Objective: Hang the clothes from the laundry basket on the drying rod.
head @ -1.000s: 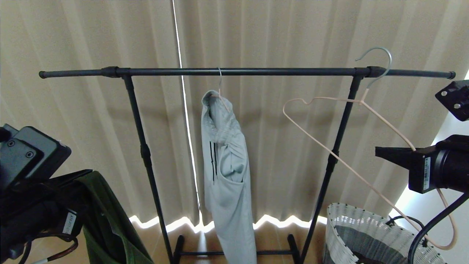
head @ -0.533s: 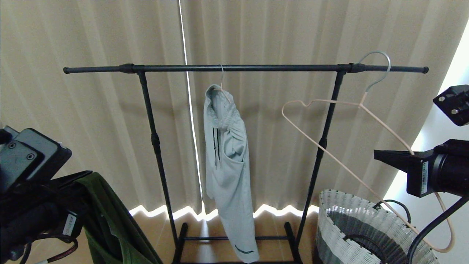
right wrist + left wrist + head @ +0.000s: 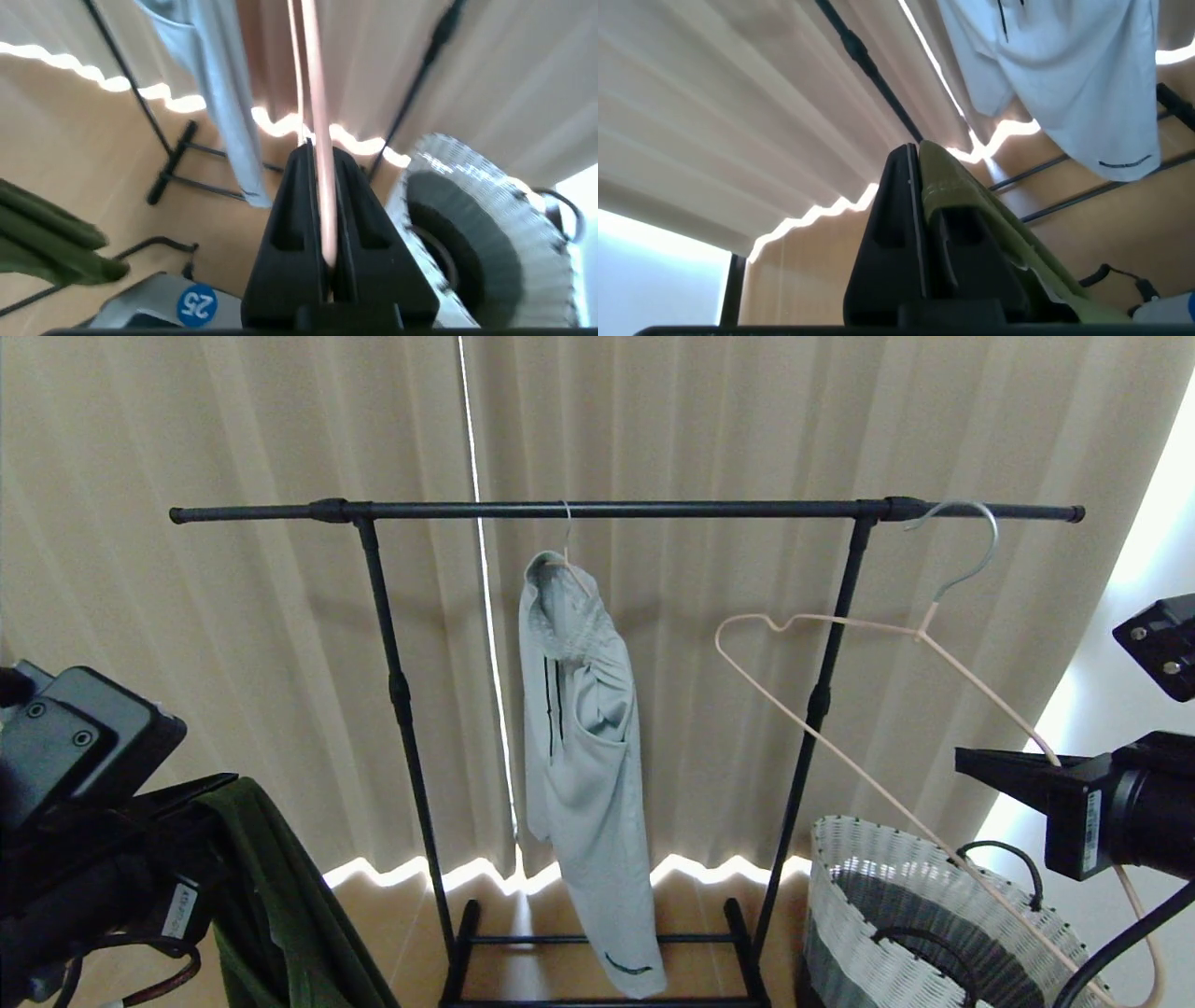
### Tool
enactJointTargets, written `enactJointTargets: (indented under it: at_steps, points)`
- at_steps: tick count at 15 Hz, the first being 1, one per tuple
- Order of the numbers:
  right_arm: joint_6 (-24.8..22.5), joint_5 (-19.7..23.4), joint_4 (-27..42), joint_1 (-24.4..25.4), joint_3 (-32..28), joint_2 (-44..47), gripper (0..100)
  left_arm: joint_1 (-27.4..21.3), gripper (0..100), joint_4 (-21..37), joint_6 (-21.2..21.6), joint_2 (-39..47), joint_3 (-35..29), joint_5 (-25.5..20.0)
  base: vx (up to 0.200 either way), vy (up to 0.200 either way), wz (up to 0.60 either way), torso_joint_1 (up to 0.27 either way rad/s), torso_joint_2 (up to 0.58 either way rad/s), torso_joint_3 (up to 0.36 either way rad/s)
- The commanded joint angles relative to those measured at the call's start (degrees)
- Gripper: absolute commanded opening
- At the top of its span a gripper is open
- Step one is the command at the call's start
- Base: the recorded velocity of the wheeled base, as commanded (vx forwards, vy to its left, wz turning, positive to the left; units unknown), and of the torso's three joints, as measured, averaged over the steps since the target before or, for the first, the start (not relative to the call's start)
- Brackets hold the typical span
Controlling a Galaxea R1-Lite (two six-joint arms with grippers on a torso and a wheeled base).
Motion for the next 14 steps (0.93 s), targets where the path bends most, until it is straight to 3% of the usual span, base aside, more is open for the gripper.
enactJointTargets:
  at_steps: [1, 5, 8, 11, 14]
  points:
    - [-0.12, 1.08, -3.88, 0.02, 3.59, -0.52, 0, -0.14, 0, 0.05, -0.1, 1.68, -1.07, 0.05, 0.0, 0.0, 0.0, 0.0, 0.0, 0.0]
    - [-0.03, 2.84, -8.1, 0.54, 5.53, -0.87, 0, -0.58, 0, 0.05, -2.39, 7.48, -5.9, 0.05, 0.0, 0.0, 0.0, 0.0, 0.0, 0.0]
    - [3.05, 7.67, -8.19, 4.94, 5.61, -1.93, 0, -4.0, 0, 0.49, -9.77, 14.25, -11.79, 0.84, 0.0, 0.0, 0.0, 0.0, 0.0, 0.0]
    - [5.42, 7.76, -8.01, 10.39, 5.79, -2.37, 0, -4.18, 0, 0.49, -11.53, 18.82, -15.13, 2.25, 0.0, 0.0, 0.0, 0.0, 0.0, 0.0]
    - [9.72, 11.54, -8.1, 16.54, 7.9, -2.46, 0, -5.5, 0, 0.31, -16.36, 25.5, -19.09, 9.28, 0.0, 0.0, 0.0, 0.0, 0.0, 0.0]
